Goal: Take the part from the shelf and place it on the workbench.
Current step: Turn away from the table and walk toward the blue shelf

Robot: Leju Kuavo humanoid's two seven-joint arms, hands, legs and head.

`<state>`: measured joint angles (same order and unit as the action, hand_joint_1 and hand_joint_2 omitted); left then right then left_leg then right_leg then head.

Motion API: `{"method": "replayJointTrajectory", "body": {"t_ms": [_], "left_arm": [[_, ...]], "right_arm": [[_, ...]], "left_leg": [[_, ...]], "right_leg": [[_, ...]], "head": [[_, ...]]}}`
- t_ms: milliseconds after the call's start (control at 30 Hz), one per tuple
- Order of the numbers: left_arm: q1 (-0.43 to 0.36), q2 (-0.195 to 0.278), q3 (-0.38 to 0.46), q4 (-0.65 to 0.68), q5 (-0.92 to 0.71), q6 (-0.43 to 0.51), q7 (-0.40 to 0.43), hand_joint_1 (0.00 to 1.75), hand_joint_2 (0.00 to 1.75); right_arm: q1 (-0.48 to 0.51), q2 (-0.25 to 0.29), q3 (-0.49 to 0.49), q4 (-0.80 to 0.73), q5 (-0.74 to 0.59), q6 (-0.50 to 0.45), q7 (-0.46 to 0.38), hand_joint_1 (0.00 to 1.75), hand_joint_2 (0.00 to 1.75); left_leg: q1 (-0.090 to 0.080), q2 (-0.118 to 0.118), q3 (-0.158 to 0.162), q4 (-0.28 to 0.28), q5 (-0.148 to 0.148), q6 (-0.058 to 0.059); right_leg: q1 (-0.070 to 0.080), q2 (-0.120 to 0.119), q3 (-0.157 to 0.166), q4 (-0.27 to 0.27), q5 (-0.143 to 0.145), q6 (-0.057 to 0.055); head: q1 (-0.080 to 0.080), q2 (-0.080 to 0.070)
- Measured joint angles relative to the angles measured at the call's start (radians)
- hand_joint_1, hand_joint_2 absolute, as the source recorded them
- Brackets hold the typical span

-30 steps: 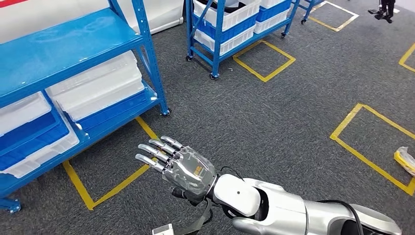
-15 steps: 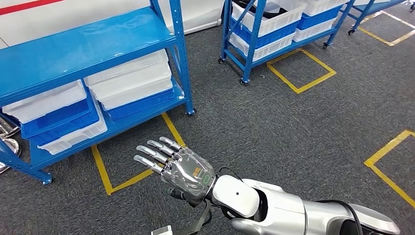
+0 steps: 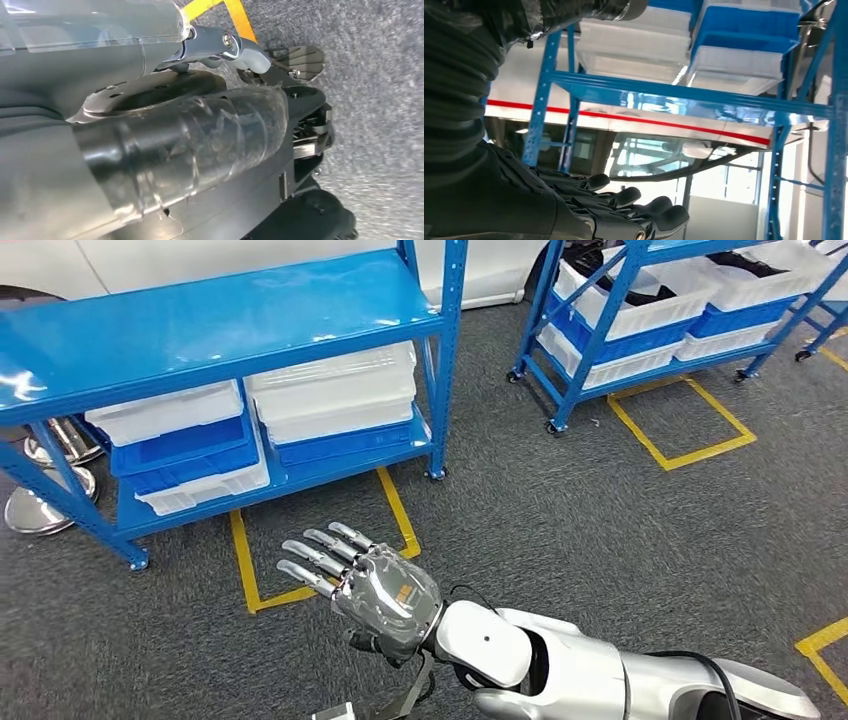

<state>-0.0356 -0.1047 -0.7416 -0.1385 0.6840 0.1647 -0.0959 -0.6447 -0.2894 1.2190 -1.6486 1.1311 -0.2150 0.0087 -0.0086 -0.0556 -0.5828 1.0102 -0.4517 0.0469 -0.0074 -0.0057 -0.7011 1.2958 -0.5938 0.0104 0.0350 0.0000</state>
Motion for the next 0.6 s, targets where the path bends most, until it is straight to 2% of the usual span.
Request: {"method": "replayJointTrajectory", "body": {"t_ms": [67,100,133,200,233,300,367,433,467,500,533,567,600], "left_arm": [[0.000,-0.002,0.000,-0.001,0.000,0.000,-0.001,0.00,0.00],[0.000,-0.003,0.000,-0.001,-0.001,0.000,-0.001,0.00,0.00],[0.000,-0.004,0.000,-0.002,-0.001,0.000,-0.001,0.00,0.00],[0.002,-0.005,0.000,-0.002,-0.002,0.000,-0.001,0.00,0.00],[0.002,-0.005,0.000,-0.002,-0.002,0.000,-0.001,0.00,0.00],[0.002,-0.003,0.000,-0.002,-0.002,0.000,-0.002,0.00,0.00],[0.001,-0.001,0.000,-0.002,-0.002,0.000,-0.003,0.00,0.00],[-0.002,0.001,0.000,-0.002,-0.002,0.000,-0.005,0.00,0.00],[-0.004,0.001,0.000,-0.002,-0.002,0.000,-0.006,0.00,0.00],[-0.005,0.002,0.000,-0.002,-0.002,0.000,-0.007,0.00,0.00],[-0.005,0.003,0.000,-0.002,-0.002,0.000,-0.007,0.00,0.00],[-0.004,0.004,0.000,-0.002,-0.002,0.000,-0.005,0.00,0.00],[-0.002,0.005,0.000,-0.002,-0.002,0.000,-0.004,0.00,0.00]], "right_arm": [[0.000,-0.001,0.000,0.000,0.000,0.000,0.000,0.00,0.00],[0.000,-0.002,0.000,0.001,-0.001,0.000,0.000,0.00,0.00],[0.000,-0.002,0.000,0.001,-0.003,0.000,0.000,0.00,0.00],[-0.001,-0.003,-0.001,0.001,-0.008,0.001,-0.002,0.00,0.00],[-0.001,-0.003,-0.002,0.001,-0.011,0.000,-0.004,0.00,0.00],[-0.001,-0.003,-0.006,0.002,-0.015,-0.001,-0.008,0.00,0.00],[0.000,-0.003,-0.008,0.004,-0.017,-0.003,-0.010,0.00,0.00],[0.004,-0.003,-0.008,0.007,-0.018,-0.003,-0.010,0.00,0.00],[0.007,-0.003,-0.008,0.010,-0.018,-0.003,-0.010,0.00,0.00],[0.008,-0.003,-0.008,0.012,-0.019,-0.003,-0.010,0.00,0.00],[0.009,-0.003,-0.008,0.014,-0.021,-0.002,-0.008,0.00,0.00],[0.010,-0.003,-0.008,0.015,-0.024,0.002,-0.005,0.00,0.00],[0.012,-0.003,-0.009,0.016,-0.029,0.007,0.001,0.00,0.00]], "left_leg": [[0.000,-0.021,0.012,0.004,-0.011,-0.001],[0.000,-0.030,0.017,0.006,-0.016,-0.003],[0.000,-0.036,0.018,0.007,-0.019,-0.007],[0.001,-0.044,0.017,0.003,-0.021,-0.016],[0.000,-0.045,0.019,-0.001,-0.022,-0.023],[-0.004,-0.021,0.018,0.014,-0.036,-0.034],[-0.005,0.017,-0.025,0.103,-0.080,-0.045],[-0.004,0.032,-0.100,0.234,-0.125,-0.055],[-0.003,0.034,-0.125,0.270,-0.125,-0.060],[-0.001,0.035,-0.132,0.268,-0.104,-0.063],[0.002,0.037,-0.118,0.227,-0.066,-0.066],[0.006,0.040,-0.090,0.157,-0.021,-0.069],[0.007,0.044,-0.062,0.094,0.008,-0.070]], "right_leg": [[0.002,0.015,0.034,-0.115,0.090,-0.011],[0.005,0.024,0.055,-0.174,0.123,-0.018],[0.008,0.032,0.074,-0.219,0.139,-0.026],[0.012,0.036,0.086,-0.246,0.136,-0.034],[0.009,0.035,0.093,-0.255,0.133,-0.038],[0.000,0.028,0.110,-0.274,0.134,-0.044],[-0.005,0.018,0.128,-0.288,0.132,-0.050],[-0.005,0.007,0.138,-0.289,0.125,-0.053],[-0.005,0.002,0.143,-0.289,0.120,-0.052],[-0.006,-0.002,0.149,-0.288,0.114,-0.050],[-0.007,-0.004,0.155,-0.286,0.108,-0.047],[-0.009,-0.005,0.162,-0.283,0.100,-0.043],[-0.008,-0.006,0.166,-0.279,0.093,-0.038]], "head": [[0.000,0.000],[0.000,0.000],[0.000,0.000],[0.000,0.000],[0.000,0.000],[0.000,0.000],[-0.001,0.000],[-0.001,0.000],[-0.001,0.000],[-0.001,0.000],[-0.001,0.000],[-0.001,0.000],[-0.002,0.000]]}}
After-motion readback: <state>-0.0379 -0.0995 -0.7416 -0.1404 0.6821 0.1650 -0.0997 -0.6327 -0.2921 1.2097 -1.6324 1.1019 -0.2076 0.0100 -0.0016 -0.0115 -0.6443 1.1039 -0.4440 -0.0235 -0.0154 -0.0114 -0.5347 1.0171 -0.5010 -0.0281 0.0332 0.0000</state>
